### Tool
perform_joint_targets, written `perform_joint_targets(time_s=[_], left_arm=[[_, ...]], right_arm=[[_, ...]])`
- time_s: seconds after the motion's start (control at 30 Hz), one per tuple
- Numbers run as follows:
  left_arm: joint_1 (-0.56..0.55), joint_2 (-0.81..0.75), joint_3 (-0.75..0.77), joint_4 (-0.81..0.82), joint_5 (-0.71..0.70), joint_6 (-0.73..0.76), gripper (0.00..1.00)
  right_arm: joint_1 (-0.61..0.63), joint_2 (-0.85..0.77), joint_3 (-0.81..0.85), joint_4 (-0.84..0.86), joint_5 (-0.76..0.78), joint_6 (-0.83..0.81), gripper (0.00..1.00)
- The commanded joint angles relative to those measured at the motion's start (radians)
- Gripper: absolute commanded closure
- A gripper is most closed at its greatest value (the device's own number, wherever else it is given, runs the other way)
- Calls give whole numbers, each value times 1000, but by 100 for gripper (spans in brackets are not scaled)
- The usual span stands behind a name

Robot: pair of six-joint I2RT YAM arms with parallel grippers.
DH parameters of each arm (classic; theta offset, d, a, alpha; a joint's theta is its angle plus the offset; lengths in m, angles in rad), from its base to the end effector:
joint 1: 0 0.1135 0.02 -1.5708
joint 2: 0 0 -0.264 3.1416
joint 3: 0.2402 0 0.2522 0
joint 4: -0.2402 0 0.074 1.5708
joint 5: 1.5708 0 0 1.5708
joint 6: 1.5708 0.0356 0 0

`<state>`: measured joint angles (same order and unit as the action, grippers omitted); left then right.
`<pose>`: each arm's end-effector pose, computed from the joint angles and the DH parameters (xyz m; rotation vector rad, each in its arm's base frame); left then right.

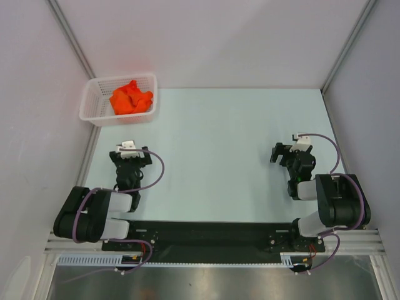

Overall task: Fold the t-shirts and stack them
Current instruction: Grab the tshirt from the pile

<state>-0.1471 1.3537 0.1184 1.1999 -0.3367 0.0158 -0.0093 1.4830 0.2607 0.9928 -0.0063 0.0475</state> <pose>0.2074 -0.0188 0.1559 -0.1302 1.6015 0.1685 0.2436 -0.0020 0.1418 0.0466 1.7998 0.0329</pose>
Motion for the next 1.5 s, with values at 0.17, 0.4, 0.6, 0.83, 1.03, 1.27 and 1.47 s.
perform_joint_targets(time_s=[0.17, 0.4, 0.6, 0.83, 1.03, 1.27, 1.47], left_arm=[[3, -309, 283, -580, -91, -77, 0], [9, -199, 663, -991, -439, -282, 0], [113, 152, 1226, -1478, -415, -471, 0], [241, 554, 1797, -1832, -79, -516, 0], [271, 898, 2189, -2034, 2, -524, 17], [296, 952, 2106, -2041, 50, -616, 53], [278, 886, 2201, -2010, 90, -579, 100]], right_arm=[[-7, -6, 25, 49, 17, -26, 0], [81, -119, 140, -220, 290, -17, 0], [196, -217, 362, -653, 379, 70, 0], [357, -179, 618, -974, 414, 86, 0], [382, -187, 647, -1082, 304, 163, 0], [391, -216, 632, -1129, 290, 134, 0], [391, -251, 681, -1190, 286, 126, 0]])
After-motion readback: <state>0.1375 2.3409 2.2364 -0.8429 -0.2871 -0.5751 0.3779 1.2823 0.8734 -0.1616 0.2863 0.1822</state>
